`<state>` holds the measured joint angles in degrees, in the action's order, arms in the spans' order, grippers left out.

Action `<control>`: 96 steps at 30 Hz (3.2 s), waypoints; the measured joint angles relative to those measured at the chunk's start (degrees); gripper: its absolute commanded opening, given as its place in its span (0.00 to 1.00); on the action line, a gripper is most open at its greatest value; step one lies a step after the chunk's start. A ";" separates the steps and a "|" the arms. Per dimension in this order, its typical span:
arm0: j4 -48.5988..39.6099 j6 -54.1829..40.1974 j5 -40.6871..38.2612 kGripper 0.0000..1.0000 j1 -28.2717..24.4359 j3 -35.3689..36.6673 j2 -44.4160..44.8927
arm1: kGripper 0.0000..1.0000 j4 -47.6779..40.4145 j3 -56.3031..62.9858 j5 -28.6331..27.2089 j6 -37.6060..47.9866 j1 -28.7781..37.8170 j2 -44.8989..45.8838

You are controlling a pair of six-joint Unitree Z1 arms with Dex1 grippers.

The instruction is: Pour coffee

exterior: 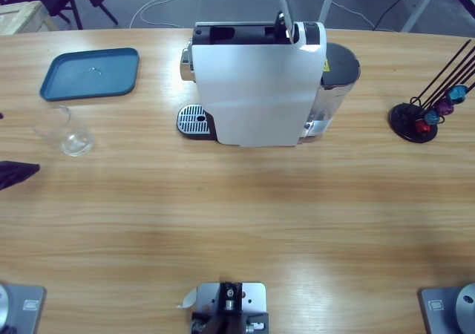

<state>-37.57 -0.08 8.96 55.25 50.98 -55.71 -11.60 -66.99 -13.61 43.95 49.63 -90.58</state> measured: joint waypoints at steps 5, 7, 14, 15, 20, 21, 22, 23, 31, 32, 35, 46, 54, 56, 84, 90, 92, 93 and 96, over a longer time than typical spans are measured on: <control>0.00 0.00 0.00 1.00 0.00 0.00 0.00 | 0.00 -0.94 -1.04 2.50 -3.03 0.17 -3.94; 0.00 0.03 0.00 1.00 0.00 0.00 0.00 | 0.00 -1.77 -1.11 3.49 -3.37 0.17 -5.79; 0.00 0.76 0.00 1.00 0.00 0.00 -0.01 | 0.00 -2.32 -2.00 5.93 -4.44 0.82 -13.35; 0.00 0.79 0.00 1.00 0.00 0.00 -0.03 | 0.00 -1.63 -2.66 5.93 -4.49 0.94 -13.80; -0.01 0.86 0.00 1.00 0.00 0.00 -0.80 | 0.00 1.95 -3.97 5.93 -4.49 1.37 -14.73; -0.01 0.94 0.00 1.00 0.00 0.00 -0.91 | 0.00 3.92 -4.24 5.93 -4.49 1.50 -15.09; -0.01 1.02 0.00 1.00 0.00 0.00 -1.00 | 0.00 4.89 -4.99 5.92 -4.49 1.86 -15.29; -0.01 1.18 0.00 1.00 0.00 0.00 -1.03 | 0.00 6.03 -5.71 5.89 -4.49 1.92 -15.47; 0.17 3.86 3.17 1.00 -1.10 -0.05 -1.05 | 1.00 8.46 -5.79 5.59 -17.54 2.34 -13.37; 0.34 5.80 5.70 1.00 -1.86 -0.23 -1.05 | 1.00 9.66 -5.05 5.51 -21.15 2.77 -11.90; 0.63 13.34 14.70 1.00 -5.88 -2.10 -1.19 | 1.00 14.56 -3.24 5.43 -28.81 3.68 -6.16; 27.83 19.12 18.44 1.00 -19.47 -20.70 -8.64 | 1.00 28.36 5.78 3.68 -30.99 7.47 9.14; 45.83 15.98 14.92 1.00 -21.26 -29.62 -15.66 | 1.00 28.51 5.96 2.12 -27.50 8.45 7.46; 48.77 15.26 14.48 1.00 -22.21 -30.06 -18.17 | 1.00 28.46 5.96 2.10 -27.39 8.45 6.67; 74.91 10.41 12.49 0.00 -25.02 -35.54 -39.98 | 1.00 27.82 5.96 2.09 -23.73 8.47 0.27; 74.76 1.54 -0.06 0.00 -25.46 -35.64 -35.35 | 1.00 28.68 5.74 0.09 -24.55 8.47 0.53; 72.11 -3.78 -9.37 0.00 -25.50 -33.42 -32.72 | 1.00 29.89 5.56 -0.44 -26.52 8.48 1.96; 69.40 -6.08 -13.12 0.00 -25.47 -31.58 -31.18 | 1.00 31.05 5.47 -0.53 -27.68 8.49 3.19; 54.90 -14.38 -20.99 0.00 -25.46 -22.68 -26.43 | 1.00 34.85 5.49 -0.75 -29.79 8.52 7.14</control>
<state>17.33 -14.46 -12.02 29.79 28.30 -82.15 23.25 -61.49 -14.36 14.16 58.15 -83.43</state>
